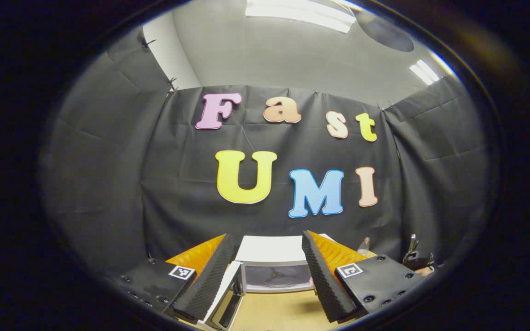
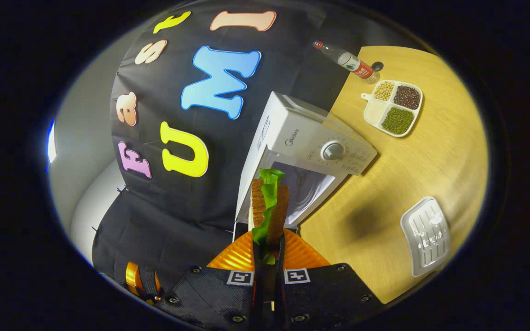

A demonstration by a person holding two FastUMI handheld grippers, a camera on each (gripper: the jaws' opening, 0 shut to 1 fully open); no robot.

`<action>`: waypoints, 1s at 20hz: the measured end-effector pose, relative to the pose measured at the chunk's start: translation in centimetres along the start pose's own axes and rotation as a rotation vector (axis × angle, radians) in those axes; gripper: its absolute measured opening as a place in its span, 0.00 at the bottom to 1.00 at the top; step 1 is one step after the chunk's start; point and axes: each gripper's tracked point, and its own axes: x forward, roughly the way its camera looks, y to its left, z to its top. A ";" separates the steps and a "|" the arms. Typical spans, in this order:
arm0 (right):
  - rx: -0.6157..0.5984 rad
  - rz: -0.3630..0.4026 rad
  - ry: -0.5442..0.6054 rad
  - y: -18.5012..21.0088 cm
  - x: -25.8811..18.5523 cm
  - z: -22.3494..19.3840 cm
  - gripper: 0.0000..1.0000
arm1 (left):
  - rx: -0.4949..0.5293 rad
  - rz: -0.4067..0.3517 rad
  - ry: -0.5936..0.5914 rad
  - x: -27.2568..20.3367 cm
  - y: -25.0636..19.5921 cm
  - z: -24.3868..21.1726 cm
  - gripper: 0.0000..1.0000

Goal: Open the microwave oven with the left hand, put the food in, and close the microwave oven.

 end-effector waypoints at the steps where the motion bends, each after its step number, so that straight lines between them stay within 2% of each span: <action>1: 0.006 -0.005 0.000 -0.1 1.6 -0.3 0.10 | 0.005 0.013 0.004 -0.1 0.6 0.0 0.97; 9: 0.108 -0.105 -0.055 -2.6 13.3 -1.4 0.10 | 0.011 0.115 0.006 -1.8 5.2 0.7 0.97; 12: 0.196 -0.131 -0.132 -3.7 16.9 -0.5 0.09 | 0.040 0.165 0.029 -2.5 7.5 -0.1 0.97; 18: 0.400 -0.216 -0.332 -6.3 23.6 0.0 0.10 | 0.011 0.254 0.087 -3.7 11.8 -2.5 0.97; 20: 0.450 -0.257 -0.366 -7.6 25.5 -0.4 0.10 | 0.008 0.291 0.103 -4.3 13.2 -3.0 0.97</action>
